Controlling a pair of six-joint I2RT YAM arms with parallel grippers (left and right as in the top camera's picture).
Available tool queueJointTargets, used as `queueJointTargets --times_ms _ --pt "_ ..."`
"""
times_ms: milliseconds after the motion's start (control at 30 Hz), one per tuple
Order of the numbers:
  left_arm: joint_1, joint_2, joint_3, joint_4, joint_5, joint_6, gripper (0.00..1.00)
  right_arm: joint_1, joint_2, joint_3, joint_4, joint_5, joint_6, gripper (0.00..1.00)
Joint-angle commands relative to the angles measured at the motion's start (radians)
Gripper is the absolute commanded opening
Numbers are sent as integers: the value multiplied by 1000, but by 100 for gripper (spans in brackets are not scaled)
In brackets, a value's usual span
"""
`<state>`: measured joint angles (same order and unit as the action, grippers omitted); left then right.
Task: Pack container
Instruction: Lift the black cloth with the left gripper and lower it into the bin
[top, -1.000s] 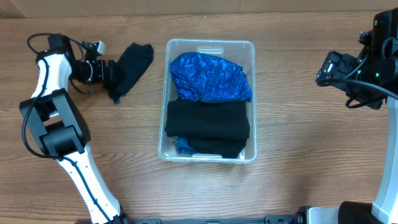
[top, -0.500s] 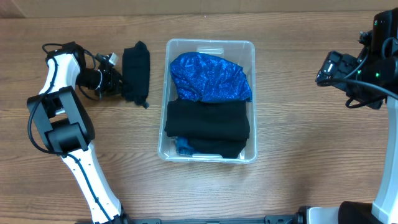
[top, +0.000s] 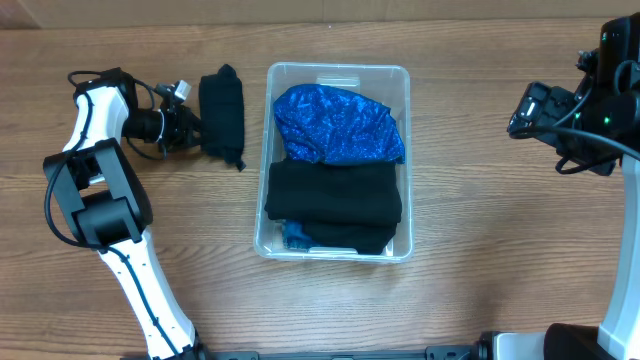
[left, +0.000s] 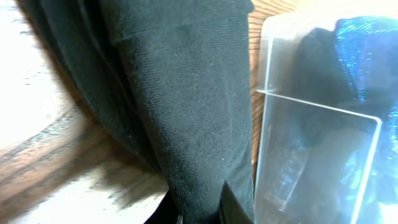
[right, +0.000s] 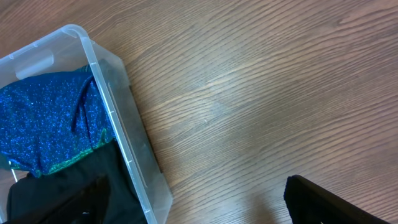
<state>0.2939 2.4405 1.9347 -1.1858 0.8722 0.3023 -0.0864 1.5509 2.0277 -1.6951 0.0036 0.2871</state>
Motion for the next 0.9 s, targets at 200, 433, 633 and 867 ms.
queueJointTargets --times_ms 200,433,633,867 --pt "-23 -396 -2 -63 63 12 4 -5 -26 0 2 -5 -8 94" --pt "-133 -645 -2 -74 26 13 4 -5 -27 0 2 -5 -16 94" --pt "-316 -743 -2 -99 11 172 4 -5 -27 0 2 -6 -26 93" --pt "-529 -737 -2 -326 -77 856 4 -5 -27 0 2 -6 -26 93"
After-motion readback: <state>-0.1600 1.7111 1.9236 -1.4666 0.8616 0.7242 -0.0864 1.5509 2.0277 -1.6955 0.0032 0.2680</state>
